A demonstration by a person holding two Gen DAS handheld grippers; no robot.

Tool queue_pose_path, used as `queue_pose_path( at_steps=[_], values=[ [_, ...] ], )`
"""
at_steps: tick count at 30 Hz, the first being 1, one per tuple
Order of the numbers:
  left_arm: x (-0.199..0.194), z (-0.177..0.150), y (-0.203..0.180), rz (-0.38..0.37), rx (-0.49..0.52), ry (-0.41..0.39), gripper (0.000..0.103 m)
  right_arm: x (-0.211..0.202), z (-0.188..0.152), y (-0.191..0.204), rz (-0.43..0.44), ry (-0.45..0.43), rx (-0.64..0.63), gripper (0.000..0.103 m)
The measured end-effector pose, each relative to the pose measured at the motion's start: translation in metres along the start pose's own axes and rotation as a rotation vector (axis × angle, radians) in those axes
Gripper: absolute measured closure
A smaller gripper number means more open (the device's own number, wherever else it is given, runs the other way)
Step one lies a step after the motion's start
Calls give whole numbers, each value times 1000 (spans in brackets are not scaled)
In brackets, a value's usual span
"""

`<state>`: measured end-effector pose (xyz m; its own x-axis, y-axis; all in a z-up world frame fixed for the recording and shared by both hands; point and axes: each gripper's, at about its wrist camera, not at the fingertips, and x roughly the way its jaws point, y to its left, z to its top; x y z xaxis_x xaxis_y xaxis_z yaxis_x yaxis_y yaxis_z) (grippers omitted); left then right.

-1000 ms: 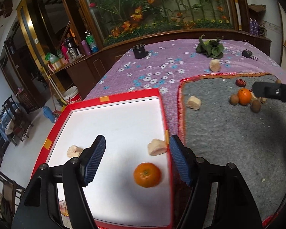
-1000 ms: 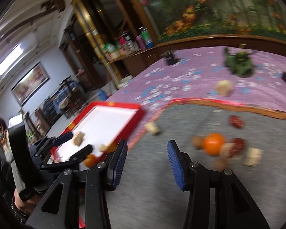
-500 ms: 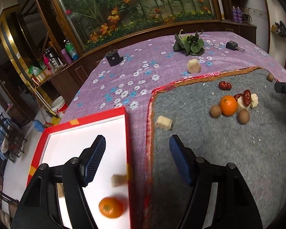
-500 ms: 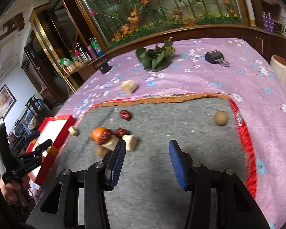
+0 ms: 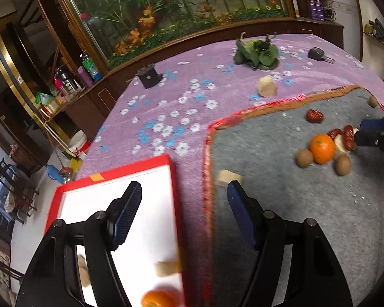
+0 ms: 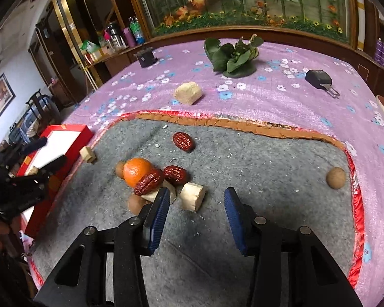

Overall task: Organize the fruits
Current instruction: 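Grasp a beige cake cube with the left tool while the right tool grasps another cube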

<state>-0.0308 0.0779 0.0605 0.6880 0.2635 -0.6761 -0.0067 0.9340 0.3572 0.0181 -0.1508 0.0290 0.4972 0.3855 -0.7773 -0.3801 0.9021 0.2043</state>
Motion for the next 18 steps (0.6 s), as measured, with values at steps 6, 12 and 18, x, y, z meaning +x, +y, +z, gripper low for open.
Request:
queue_pose_path(
  at_steps=[6,12,18],
  values=[
    [6,7,4,-59,38,-1,35,22,1,2,-24,31,3,76],
    [21,16,-13,-108,103,27,36,18,-1,-12,43,26,56,82],
    [39,14,-30,-160,152,89,52,17,-1,-16,74,28,65,83]
  ],
)
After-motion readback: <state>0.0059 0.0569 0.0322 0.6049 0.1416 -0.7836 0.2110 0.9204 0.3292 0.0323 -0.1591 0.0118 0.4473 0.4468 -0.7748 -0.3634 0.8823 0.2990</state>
